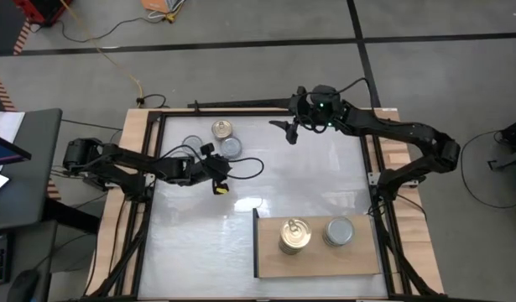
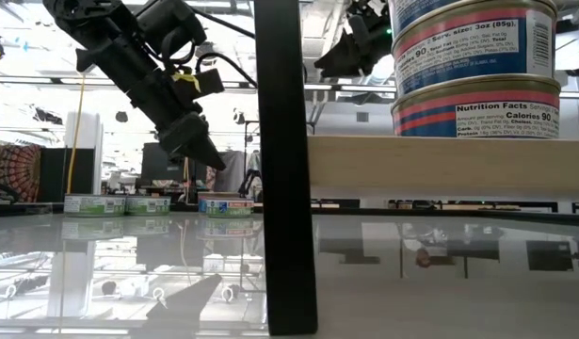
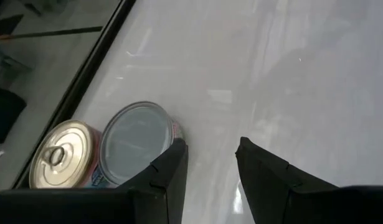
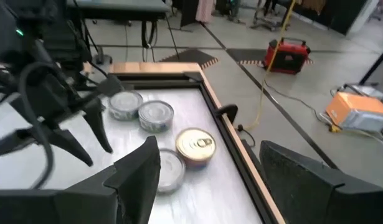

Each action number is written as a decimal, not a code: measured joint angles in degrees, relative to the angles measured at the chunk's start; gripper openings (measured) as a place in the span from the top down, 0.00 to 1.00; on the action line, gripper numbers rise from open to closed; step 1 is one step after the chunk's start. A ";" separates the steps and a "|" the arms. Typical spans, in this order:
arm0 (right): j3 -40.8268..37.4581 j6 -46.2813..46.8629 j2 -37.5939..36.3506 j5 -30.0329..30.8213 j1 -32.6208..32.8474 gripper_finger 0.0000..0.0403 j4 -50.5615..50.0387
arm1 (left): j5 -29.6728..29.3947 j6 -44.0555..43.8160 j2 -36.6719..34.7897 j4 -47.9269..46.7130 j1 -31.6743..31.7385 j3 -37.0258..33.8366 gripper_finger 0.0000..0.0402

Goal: Stack canned seafood by type on shelf
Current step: Stack the green tuna can on top of the green tuna can on the shelf

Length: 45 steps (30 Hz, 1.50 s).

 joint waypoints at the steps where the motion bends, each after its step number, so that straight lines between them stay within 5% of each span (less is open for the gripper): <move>1: 0.00 0.00 0.00 -0.02 0.23 0.25 0.49 | 0.00 0.13 0.01 -0.15 0.00 0.00 0.67; 16: 0.00 0.01 0.00 -0.02 1.80 0.25 0.64 | -1.59 1.47 0.01 -0.11 0.00 0.00 0.64; 33: 0.00 0.46 0.00 -0.02 1.80 0.25 -1.12 | 4.24 4.74 0.00 -1.23 0.00 0.07 0.63; 45: 0.00 0.44 0.00 -0.02 1.80 0.25 -1.07 | -2.76 15.55 0.02 -5.34 0.88 0.07 0.63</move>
